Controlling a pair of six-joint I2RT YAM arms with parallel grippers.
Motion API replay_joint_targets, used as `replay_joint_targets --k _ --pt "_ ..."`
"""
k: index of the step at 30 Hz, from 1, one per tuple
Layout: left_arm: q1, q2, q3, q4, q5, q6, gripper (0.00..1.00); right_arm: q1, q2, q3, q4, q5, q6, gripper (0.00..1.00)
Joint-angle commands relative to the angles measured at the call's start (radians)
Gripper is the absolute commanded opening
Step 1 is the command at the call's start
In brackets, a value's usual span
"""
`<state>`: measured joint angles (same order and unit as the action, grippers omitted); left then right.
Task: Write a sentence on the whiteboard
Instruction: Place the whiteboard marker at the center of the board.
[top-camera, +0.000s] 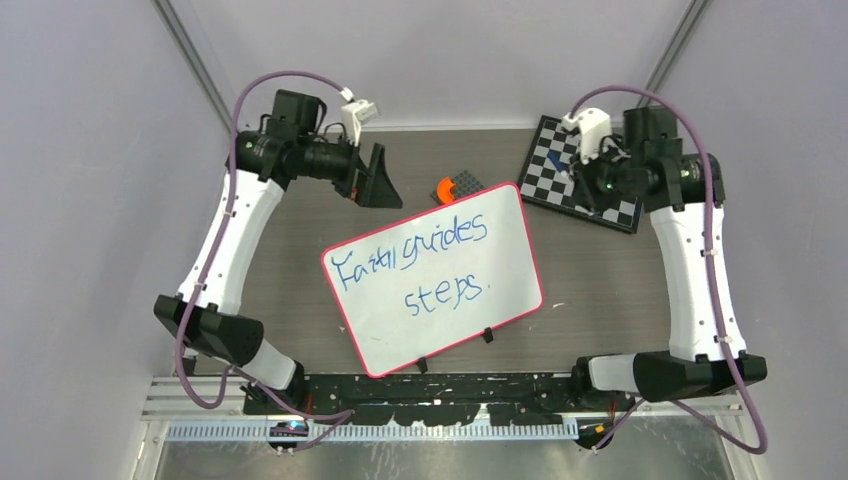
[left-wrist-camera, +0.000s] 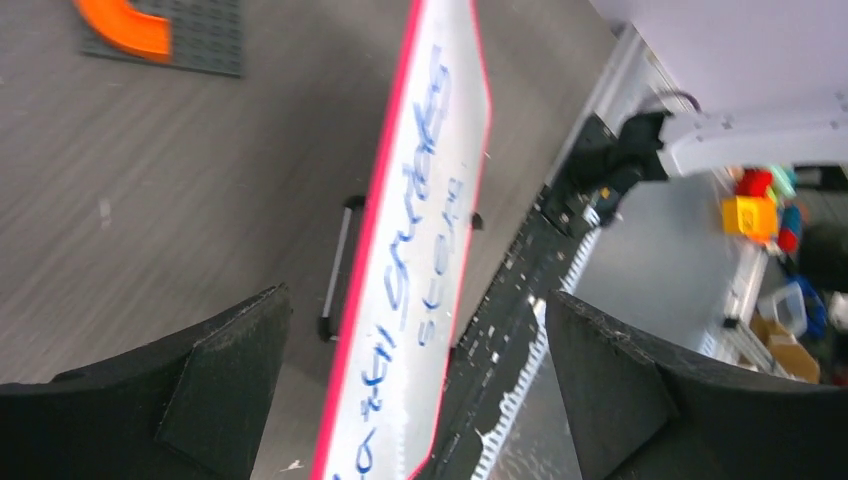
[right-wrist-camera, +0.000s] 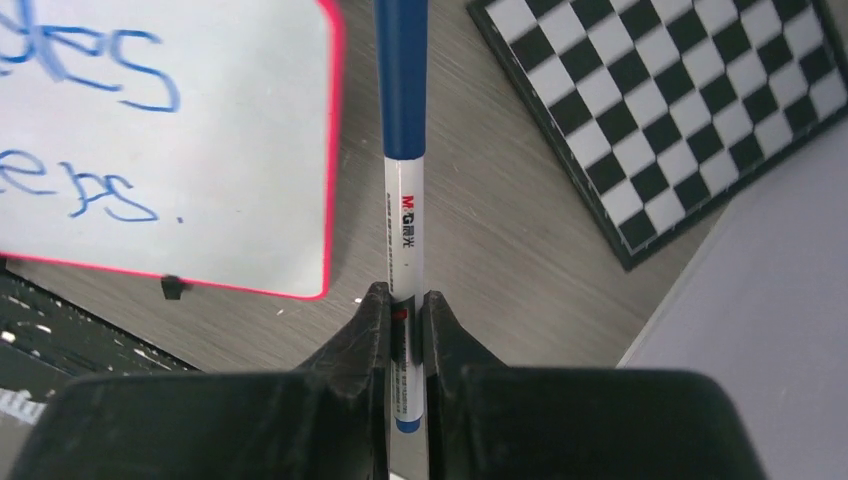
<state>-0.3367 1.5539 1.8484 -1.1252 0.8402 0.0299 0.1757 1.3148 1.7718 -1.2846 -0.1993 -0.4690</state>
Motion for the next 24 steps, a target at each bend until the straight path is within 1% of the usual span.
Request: replay_joint_targets --k 1,6,10,11,12,14,16,20,24 --pt "0.107 -0.033 0.028 0.09 -0.109 -0.064 1.0 -0.206 0.019 -0.062 0.022 -0.138 0.043 0.0" --pt "0.269 -0.061 -0.019 0.126 -0.104 -0.08 1.0 -0.441 0.039 -0.23 0.073 -0.126 0.002 0.0" --pt "0.326 -0.071 -0.068 0.094 -0.135 -0.033 1.0 -0.539 0.046 -0.413 0.188 -0.045 -0.04 0.0" --pt "0.331 -0.072 -0.082 0.084 -0.146 -0.007 1.0 -0.557 0.055 -0.449 0.217 -0.026 -0.051 0.0" --pt "0.366 -0.07 -0.101 0.076 -0.154 0.006 1.0 -0.57 0.067 -0.478 0.241 -0.01 -0.062 0.0" --pt "0.397 -0.068 -0.129 0.067 -0.163 0.024 1.0 -0.6 0.099 -0.526 0.295 0.01 -0.077 0.0" --pt "0.418 -0.072 -0.157 0.061 -0.182 0.047 1.0 -0.618 0.15 -0.556 0.333 0.023 -0.089 0.0" --pt "0.437 -0.09 -0.208 0.065 -0.181 0.07 1.0 -0.627 0.247 -0.567 0.408 0.042 -0.085 0.0" --pt "0.438 -0.095 -0.209 0.05 -0.17 0.088 1.0 -0.627 0.356 -0.543 0.471 0.067 -0.077 0.0"
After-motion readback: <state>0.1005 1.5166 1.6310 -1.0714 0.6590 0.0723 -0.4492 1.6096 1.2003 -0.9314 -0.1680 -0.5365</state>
